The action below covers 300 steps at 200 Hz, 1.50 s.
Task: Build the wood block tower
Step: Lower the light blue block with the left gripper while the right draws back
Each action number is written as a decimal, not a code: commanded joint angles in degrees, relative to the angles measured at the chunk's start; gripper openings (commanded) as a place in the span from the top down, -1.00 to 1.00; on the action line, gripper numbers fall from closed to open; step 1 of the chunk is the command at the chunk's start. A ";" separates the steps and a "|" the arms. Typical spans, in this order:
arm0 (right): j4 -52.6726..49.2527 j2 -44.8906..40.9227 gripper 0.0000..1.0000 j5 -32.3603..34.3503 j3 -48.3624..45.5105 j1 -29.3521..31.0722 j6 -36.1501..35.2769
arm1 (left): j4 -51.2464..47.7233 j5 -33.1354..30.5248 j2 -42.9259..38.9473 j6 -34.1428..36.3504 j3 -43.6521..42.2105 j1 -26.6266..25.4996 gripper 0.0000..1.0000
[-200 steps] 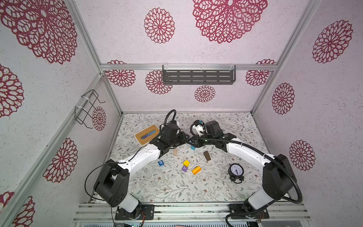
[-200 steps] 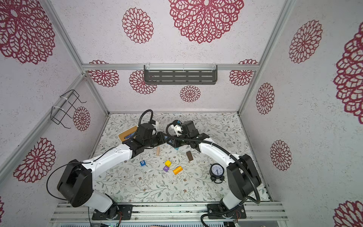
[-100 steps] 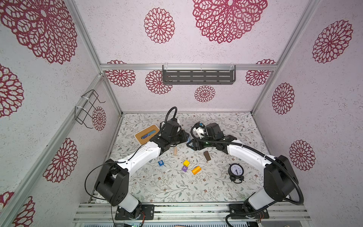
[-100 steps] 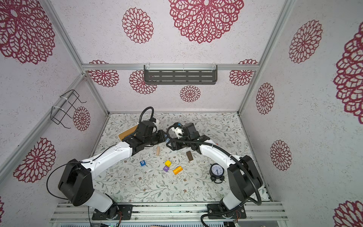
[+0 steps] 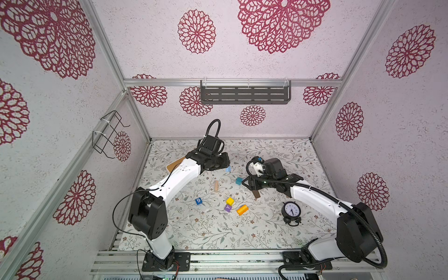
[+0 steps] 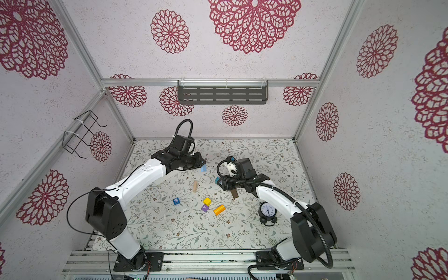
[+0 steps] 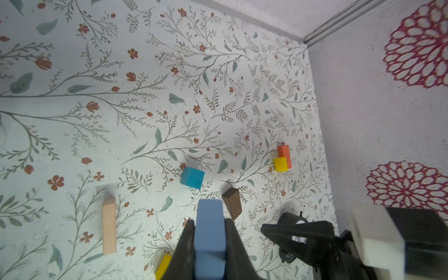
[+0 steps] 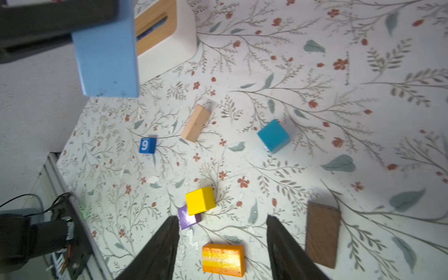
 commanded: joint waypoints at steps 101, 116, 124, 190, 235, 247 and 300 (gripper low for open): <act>2.06 -3.86 -0.18 6.75 -5.24 -3.54 1.48 | -18.79 -5.43 16.88 6.34 10.73 -3.32 0.77; 2.33 -4.18 -0.18 6.92 -5.67 -3.82 1.49 | -19.36 -5.84 18.42 6.33 11.57 -3.57 0.78; 2.42 -4.44 -0.18 7.02 -5.94 -3.96 1.51 | -19.55 -6.10 19.10 6.36 11.95 -3.62 0.78; 3.26 -5.09 -0.18 6.88 -6.99 -4.53 1.22 | -22.59 -7.54 24.77 6.20 16.29 -4.37 0.79; 4.32 -5.54 -0.18 5.87 -7.62 -5.04 1.59 | -22.43 -8.04 27.00 4.87 16.57 -4.58 0.80; 4.51 -5.60 -0.18 5.61 -7.79 -5.14 1.67 | -22.68 -8.30 27.47 4.79 16.88 -4.60 0.80; 5.88 -5.41 -0.18 4.66 -8.47 -5.54 2.17 | -24.47 -10.40 29.48 4.61 18.94 -4.57 0.81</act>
